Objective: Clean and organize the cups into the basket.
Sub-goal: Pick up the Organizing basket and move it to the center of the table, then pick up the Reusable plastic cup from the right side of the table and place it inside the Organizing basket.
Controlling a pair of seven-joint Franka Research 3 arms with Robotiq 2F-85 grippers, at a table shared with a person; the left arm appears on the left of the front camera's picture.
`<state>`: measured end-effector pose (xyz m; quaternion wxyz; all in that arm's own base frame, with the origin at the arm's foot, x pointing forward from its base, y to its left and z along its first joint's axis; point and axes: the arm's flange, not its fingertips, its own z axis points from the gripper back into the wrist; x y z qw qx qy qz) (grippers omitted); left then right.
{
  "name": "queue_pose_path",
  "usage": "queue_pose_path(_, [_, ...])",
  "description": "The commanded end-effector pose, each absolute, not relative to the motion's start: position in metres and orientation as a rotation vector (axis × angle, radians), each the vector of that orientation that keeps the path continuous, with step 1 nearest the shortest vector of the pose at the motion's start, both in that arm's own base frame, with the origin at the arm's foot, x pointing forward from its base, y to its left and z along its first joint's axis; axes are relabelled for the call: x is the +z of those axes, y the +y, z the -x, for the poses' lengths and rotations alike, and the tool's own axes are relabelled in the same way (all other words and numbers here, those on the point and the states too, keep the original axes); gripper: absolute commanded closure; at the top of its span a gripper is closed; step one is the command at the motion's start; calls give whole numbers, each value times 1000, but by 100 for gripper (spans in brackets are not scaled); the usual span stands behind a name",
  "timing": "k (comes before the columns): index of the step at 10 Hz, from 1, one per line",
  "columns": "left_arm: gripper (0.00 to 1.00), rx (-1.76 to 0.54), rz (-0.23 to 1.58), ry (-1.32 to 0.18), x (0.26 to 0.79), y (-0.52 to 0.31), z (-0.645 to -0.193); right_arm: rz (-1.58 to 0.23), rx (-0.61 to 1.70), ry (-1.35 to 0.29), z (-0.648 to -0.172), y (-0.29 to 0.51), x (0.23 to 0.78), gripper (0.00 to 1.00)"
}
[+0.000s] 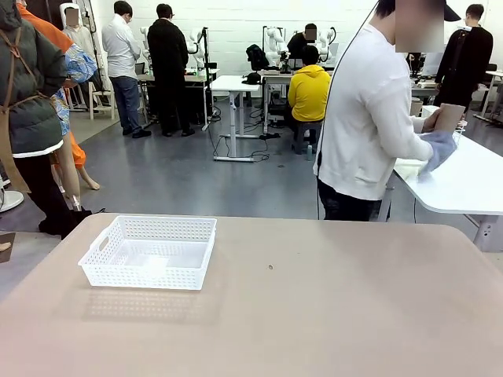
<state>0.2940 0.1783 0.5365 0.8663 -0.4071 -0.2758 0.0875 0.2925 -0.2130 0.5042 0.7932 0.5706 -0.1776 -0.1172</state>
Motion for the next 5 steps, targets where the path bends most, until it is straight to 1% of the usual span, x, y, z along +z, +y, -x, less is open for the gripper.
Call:
queue_pose_path(1, [0,180,846,-578,537,180,-293,-1235,-246,-385,-294,-213,505,0])
queue_pose_path(5, [0,180,846,-578,537,180,-293,-1235,-246,-385,-294,-213,505,0])
